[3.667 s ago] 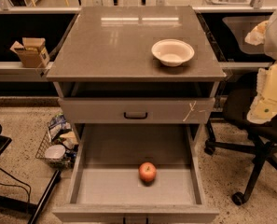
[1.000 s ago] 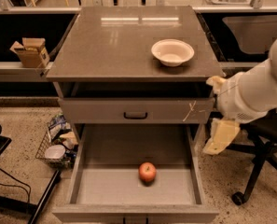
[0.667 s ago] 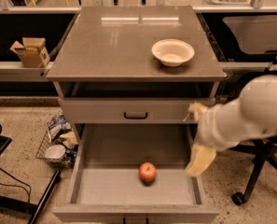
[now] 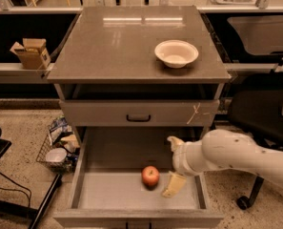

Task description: Pick apple from middle drawer and place on counter

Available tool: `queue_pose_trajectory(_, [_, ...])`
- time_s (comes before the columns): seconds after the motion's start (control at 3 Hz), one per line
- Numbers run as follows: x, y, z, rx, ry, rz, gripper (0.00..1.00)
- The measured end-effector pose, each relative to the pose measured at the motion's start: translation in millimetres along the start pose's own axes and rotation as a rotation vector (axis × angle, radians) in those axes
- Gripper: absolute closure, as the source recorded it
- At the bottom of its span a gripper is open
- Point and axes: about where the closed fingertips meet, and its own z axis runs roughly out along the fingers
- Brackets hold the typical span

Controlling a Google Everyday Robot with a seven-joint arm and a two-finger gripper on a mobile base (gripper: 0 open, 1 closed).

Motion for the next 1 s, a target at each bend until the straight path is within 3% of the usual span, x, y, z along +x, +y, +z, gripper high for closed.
queue_pose_trajectory(0.33, [8.5,-12.4,66.3,-0.003,-0.032,0.032,0.0])
queue_pose_trajectory(0.67, [8.5,-12.4,66.4,-0.003,-0.032,0.032,0.0])
queue_pose_trajectory(1.0, [16.3,-5.7,88.6,-0.025,-0.031,0.042,0.0])
